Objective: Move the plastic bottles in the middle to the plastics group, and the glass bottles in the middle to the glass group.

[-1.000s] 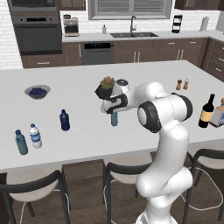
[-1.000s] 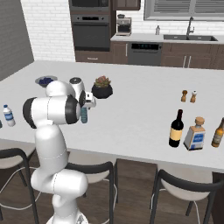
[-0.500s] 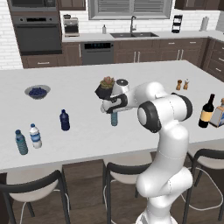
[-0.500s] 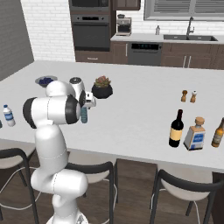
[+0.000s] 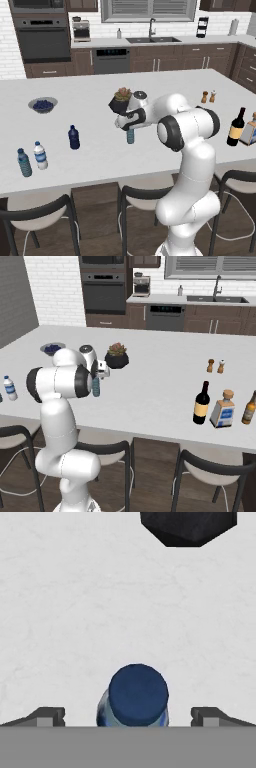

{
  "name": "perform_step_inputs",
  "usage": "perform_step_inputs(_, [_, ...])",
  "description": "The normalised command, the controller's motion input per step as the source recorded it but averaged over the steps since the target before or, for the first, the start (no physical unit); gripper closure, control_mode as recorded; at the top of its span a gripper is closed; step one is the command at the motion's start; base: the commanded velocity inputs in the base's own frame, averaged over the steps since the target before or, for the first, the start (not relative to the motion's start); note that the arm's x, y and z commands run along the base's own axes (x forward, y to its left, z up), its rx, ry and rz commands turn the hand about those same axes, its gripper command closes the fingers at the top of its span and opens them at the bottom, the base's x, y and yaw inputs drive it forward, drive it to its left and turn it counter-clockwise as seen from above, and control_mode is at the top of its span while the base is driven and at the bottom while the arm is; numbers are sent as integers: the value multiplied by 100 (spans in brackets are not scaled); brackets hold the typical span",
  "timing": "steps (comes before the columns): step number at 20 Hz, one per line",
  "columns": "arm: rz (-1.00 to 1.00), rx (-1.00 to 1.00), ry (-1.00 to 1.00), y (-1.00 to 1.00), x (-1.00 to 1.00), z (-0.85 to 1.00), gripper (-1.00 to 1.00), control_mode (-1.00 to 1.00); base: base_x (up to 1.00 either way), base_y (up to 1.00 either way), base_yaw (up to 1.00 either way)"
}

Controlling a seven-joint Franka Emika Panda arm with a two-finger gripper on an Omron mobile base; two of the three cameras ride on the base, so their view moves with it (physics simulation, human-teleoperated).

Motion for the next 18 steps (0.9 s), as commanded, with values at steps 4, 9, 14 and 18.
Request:
perform_step_inputs(4, [0,0,-1,0,1,0,-100,-100,0,0,0])
perform_step_inputs(9, [0,0,0,0,0,0,100,-100,0,0,0])
perform_step_inputs(14, [0,0,0,0,-4,0,100,-100,0,0,0])
perform_step_inputs(18, [0,2,-5,0,-44,22,100,-100,0,0,0])
